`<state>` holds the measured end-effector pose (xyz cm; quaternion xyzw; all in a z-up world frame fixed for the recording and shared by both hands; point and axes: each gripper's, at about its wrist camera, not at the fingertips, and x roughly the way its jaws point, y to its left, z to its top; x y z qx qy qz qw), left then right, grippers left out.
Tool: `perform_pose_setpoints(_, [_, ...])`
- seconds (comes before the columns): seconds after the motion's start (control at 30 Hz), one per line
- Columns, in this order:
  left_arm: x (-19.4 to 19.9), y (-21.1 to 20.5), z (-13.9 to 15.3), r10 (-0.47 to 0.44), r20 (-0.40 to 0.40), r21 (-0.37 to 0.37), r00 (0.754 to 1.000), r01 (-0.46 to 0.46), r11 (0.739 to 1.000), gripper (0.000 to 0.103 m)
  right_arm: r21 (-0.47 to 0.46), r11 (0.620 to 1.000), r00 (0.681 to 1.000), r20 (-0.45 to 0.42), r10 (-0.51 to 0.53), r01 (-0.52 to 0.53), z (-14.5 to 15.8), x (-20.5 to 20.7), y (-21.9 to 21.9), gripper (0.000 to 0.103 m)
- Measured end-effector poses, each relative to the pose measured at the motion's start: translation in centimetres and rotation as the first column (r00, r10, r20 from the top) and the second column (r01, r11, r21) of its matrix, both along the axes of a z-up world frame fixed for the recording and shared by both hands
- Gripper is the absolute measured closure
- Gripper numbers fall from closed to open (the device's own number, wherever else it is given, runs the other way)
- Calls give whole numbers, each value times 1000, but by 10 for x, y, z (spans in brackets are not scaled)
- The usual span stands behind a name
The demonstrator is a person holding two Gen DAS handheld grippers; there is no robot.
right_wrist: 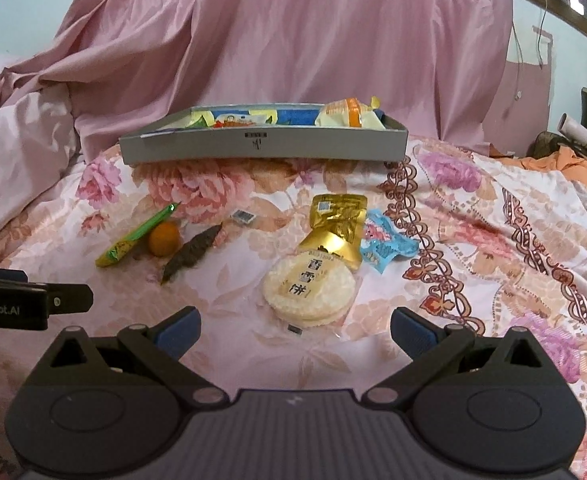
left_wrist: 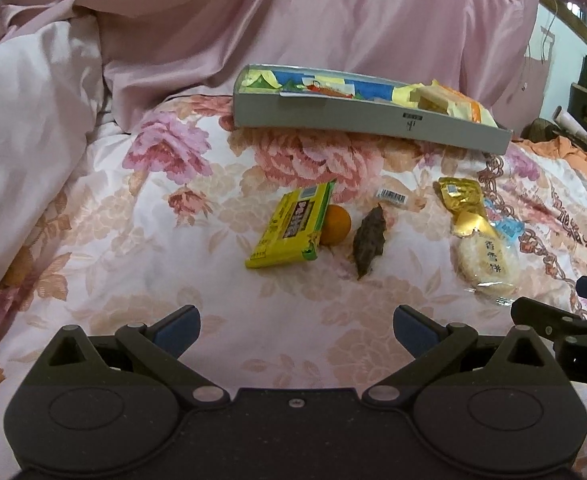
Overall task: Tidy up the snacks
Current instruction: 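Lower the right gripper onto the round rice cake bag while the left gripper approaches the dried fish snack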
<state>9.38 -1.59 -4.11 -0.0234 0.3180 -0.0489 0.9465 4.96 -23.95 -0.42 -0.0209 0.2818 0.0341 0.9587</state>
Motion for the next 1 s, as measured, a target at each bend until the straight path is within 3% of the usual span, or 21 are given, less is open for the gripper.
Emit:
perform_pose_setpoints(0.2, [9,-2,-6,-12,-1,-3,1000,12,1000,1,-4,1000,1000,-15,-9,9,-8,11,-1,0])
perform_pose_setpoints(0.5, [28,-16,-6,-114,25,37,993,113,993,1,-56,998,1000,-3,-28,28,-18,36,-3,0])
perform_pose_setpoints(0.77, [45,-26,-10,-263,-29,-121,964,257,959,1,-92,996,1000,1,-21,21,-21,55,-12,0])
perform_pose_setpoints(0.9, [59,-41,-12,-280,-28,-79,960,277,958,2,-120,993,1000,-5,-19,18,-18,58,-16,0])
perform_pose_setpoints(1.0, [75,-46,-15,-247,-57,-37,967,245,969,10,-131,991,1000,-19,5,-7,-19,59,-15,0])
